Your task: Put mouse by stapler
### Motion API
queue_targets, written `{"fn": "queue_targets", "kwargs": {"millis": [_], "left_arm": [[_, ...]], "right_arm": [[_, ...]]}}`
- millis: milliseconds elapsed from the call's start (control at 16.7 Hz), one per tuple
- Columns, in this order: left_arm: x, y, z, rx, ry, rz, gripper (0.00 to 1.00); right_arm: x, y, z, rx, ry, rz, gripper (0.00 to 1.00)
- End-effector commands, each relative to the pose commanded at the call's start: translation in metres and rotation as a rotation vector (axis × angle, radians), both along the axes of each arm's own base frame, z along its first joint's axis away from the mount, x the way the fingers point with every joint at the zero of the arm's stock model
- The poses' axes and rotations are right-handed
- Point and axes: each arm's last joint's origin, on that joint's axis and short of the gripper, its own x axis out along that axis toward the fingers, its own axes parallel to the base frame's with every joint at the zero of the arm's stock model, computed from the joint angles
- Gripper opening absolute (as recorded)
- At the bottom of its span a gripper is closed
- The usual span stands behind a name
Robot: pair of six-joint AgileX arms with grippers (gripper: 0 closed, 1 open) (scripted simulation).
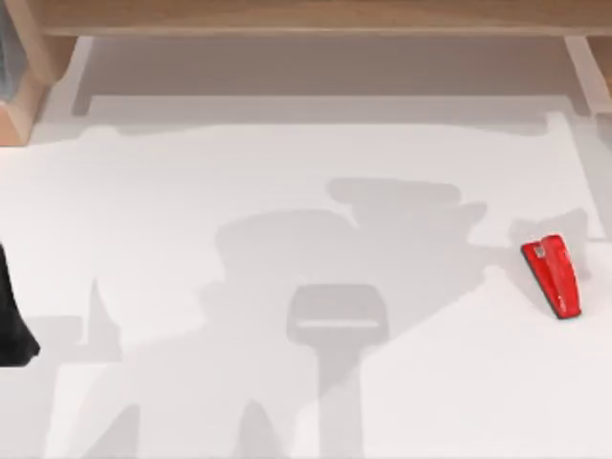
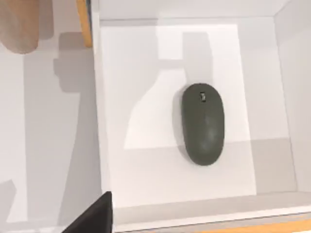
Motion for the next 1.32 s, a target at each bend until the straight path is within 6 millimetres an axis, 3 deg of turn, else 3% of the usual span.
{"fn": "queue_targets", "kwargs": {"millis": [120,240,420,540,720,1320], "left_arm": [[0.000,0.000,0.000,0.000,0.000,0.000,1.00],[0.000,0.000,0.000,0.000,0.000,0.000,1.00],[0.000,0.000,0.000,0.000,0.000,0.000,1.00],[0.000,0.000,0.000,0.000,0.000,0.000,1.00],[0.000,0.000,0.000,0.000,0.000,0.000,1.00],[0.000,0.000,0.000,0.000,0.000,0.000,1.00]], "right_arm": [[0.041,-0.026,-0.048,0.039,0.151,-0.002,1.00],[0.070,-0.049,-0.098,0.079,0.275,0.000,1.00],[0.095,-0.069,-0.159,0.127,0.392,0.015,1.00],[0.105,-0.074,-0.184,0.144,0.425,0.031,1.00],[0.113,-0.075,-0.198,0.150,0.429,0.045,1.00],[0.113,-0.075,-0.206,0.151,0.433,0.044,1.00]]}}
